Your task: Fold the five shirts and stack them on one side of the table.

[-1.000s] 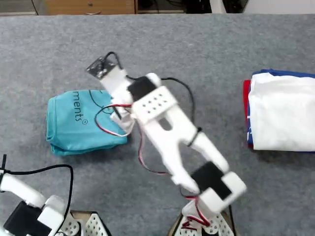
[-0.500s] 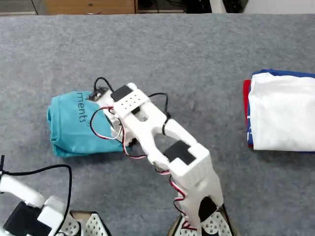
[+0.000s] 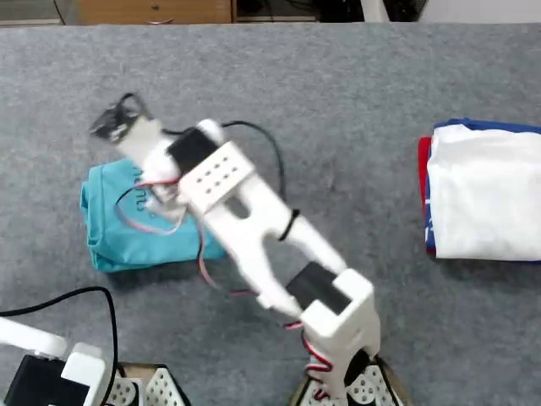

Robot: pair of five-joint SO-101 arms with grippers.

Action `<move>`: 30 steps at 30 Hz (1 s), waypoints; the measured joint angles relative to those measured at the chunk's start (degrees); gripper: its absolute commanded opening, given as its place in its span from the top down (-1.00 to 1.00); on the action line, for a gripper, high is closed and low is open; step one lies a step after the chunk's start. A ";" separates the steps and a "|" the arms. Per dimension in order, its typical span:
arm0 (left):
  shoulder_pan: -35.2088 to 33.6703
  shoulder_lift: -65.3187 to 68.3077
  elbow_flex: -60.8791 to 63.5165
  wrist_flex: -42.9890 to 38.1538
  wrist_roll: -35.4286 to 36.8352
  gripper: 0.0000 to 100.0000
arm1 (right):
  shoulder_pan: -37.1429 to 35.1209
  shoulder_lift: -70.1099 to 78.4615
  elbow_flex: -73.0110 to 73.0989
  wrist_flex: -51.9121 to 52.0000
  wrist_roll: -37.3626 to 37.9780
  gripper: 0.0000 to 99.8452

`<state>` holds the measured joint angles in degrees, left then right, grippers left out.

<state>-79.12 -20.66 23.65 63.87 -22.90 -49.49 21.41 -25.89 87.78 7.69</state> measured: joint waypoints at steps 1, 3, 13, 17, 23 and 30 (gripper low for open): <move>-1.05 0.00 0.53 0.00 0.00 0.96 | -1.32 0.70 -0.70 -0.79 0.09 0.99; -2.64 0.00 1.05 0.00 0.00 0.96 | -3.16 3.25 -1.67 -3.34 0.09 0.99; -7.21 0.00 1.14 0.00 0.00 0.96 | -9.76 20.22 -11.96 -11.43 0.09 0.99; -8.97 0.00 1.14 0.00 0.00 0.96 | -12.92 25.76 -18.37 -11.78 0.09 0.99; -9.49 0.00 1.14 0.00 0.00 0.96 | -17.14 31.91 -24.18 -11.78 4.04 0.99; -9.49 0.00 1.14 0.00 0.00 0.96 | -17.49 34.29 -26.02 -11.25 5.19 0.99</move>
<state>-88.62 -20.66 24.79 63.87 -22.90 -66.99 55.69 -51.91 76.53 12.88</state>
